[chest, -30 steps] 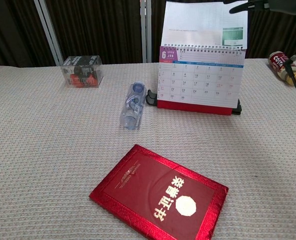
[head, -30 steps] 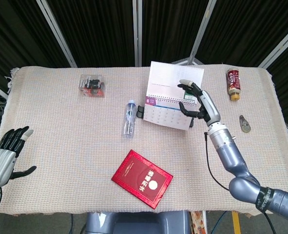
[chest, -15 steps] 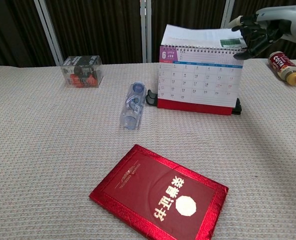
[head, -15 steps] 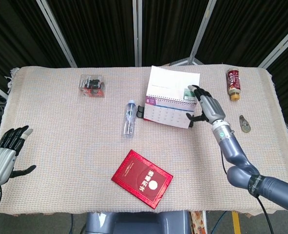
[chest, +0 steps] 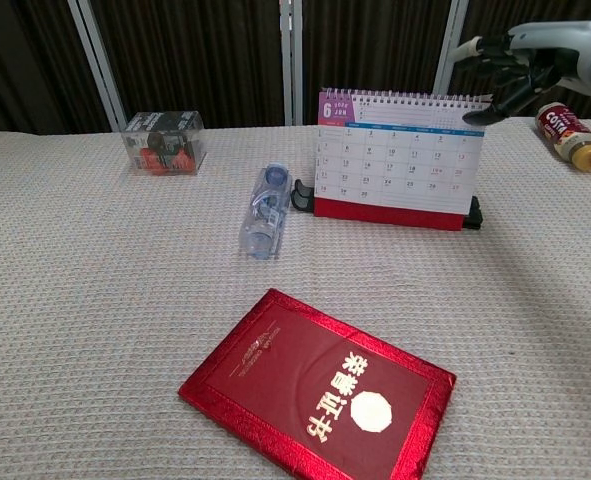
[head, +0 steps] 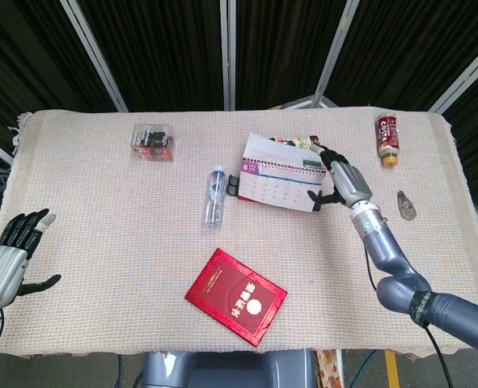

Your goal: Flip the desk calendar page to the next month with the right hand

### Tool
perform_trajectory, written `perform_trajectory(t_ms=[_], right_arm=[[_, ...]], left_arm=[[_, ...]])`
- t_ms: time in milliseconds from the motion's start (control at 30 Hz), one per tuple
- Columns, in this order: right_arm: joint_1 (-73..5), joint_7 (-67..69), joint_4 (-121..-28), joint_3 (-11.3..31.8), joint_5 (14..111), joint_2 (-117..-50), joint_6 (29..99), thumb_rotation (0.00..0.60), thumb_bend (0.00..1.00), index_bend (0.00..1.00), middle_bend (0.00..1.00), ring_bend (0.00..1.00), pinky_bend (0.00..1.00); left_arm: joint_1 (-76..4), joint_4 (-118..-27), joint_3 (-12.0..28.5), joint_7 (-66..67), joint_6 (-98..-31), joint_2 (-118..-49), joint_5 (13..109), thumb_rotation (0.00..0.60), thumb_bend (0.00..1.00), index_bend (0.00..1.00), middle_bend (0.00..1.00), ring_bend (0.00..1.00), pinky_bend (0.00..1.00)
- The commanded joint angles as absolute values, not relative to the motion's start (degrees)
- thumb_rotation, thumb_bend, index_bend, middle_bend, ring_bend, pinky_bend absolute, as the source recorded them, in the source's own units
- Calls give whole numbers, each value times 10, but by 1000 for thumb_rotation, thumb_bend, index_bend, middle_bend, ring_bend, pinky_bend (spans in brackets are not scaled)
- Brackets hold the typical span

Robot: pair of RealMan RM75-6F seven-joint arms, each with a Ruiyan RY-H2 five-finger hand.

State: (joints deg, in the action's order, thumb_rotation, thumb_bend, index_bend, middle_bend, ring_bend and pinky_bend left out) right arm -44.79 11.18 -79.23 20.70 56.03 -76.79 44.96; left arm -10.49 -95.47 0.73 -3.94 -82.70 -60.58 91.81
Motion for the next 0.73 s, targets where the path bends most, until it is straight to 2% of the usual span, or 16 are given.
perform_trajectory(t_ms=[33,167,333,533,733], right_arm=[[-425,167,-806,220,627,-770,501,600,256,29,34,0,23],[-399,188,-834,201,681,-745,530,600,248,28,13,0,5],[-333,170,-860,138,789,-704,624,600,247,5,0,0,0],[-239,85,-818,66,866,-696,760,600,238,0,0,0,0],[-157,50,-749,21,890,-710,857,600,229,0,0,0,0]], left_arm=[[-105,-954,8,-40,-828,-606,919,600,16,0,0,0,0],[-104,-952,8,-41,-829,-607,917,600,16,0,0,0,0],[-105,-941,12,-34,-821,-613,901,600,16,0,0,0,0],[-106,-927,13,-12,-811,-630,886,600,17,0,0,0,0],[-104,-917,9,16,-811,-645,887,600,17,0,0,0,0]])
